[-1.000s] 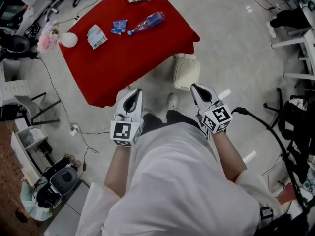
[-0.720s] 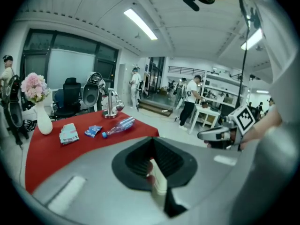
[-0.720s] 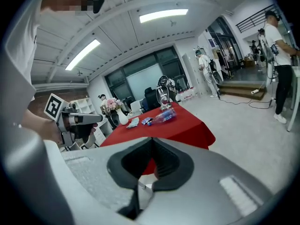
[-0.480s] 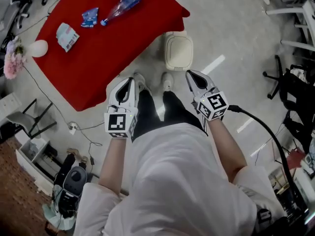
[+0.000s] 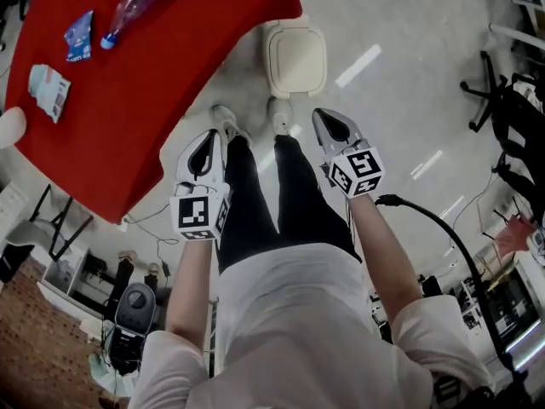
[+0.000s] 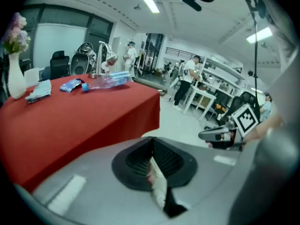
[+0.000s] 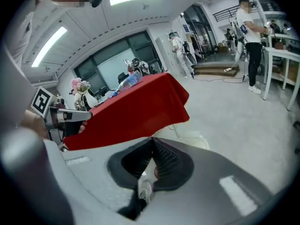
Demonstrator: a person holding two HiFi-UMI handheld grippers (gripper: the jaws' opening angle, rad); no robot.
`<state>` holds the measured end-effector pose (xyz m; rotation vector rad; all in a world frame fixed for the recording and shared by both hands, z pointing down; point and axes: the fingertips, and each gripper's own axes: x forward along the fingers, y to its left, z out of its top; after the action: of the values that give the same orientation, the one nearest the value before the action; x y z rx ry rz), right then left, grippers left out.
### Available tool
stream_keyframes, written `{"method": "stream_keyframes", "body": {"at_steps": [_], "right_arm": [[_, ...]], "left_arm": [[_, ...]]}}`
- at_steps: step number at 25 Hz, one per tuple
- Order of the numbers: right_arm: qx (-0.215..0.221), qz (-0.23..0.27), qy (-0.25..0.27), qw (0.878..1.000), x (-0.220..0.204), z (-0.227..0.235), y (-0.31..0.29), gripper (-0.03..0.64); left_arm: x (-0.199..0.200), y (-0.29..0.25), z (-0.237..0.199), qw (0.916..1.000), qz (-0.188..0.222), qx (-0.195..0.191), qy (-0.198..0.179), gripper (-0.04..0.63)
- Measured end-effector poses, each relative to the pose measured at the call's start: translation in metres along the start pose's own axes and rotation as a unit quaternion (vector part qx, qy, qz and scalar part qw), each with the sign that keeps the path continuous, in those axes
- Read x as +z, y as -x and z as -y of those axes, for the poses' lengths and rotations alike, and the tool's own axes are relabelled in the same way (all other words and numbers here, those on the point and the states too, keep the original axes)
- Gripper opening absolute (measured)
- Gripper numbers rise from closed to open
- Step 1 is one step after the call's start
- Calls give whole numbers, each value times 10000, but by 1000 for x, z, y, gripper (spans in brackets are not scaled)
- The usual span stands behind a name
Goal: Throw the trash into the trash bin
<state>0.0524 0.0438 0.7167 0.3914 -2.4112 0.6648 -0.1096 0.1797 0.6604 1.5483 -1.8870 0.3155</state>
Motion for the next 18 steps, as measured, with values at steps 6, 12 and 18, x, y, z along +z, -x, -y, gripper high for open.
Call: {"method": "stream_keyframes", "body": {"at_steps": [6, 12, 18], "right_arm": [[-286, -234, -287, 9989, -63, 38, -43, -2], [-488, -361, -483, 9970, -114, 69, -82, -2], [-599, -614, -569, 9947, -167, 88, -112, -2]], "left_arm": [[-49, -47, -3, 9994, -314, -118, -70, 5], [-93, -90, -12, 9986, -492, -179, -94, 5], [-138, -124, -11, 9965, -739, -358, -135, 5]]}}
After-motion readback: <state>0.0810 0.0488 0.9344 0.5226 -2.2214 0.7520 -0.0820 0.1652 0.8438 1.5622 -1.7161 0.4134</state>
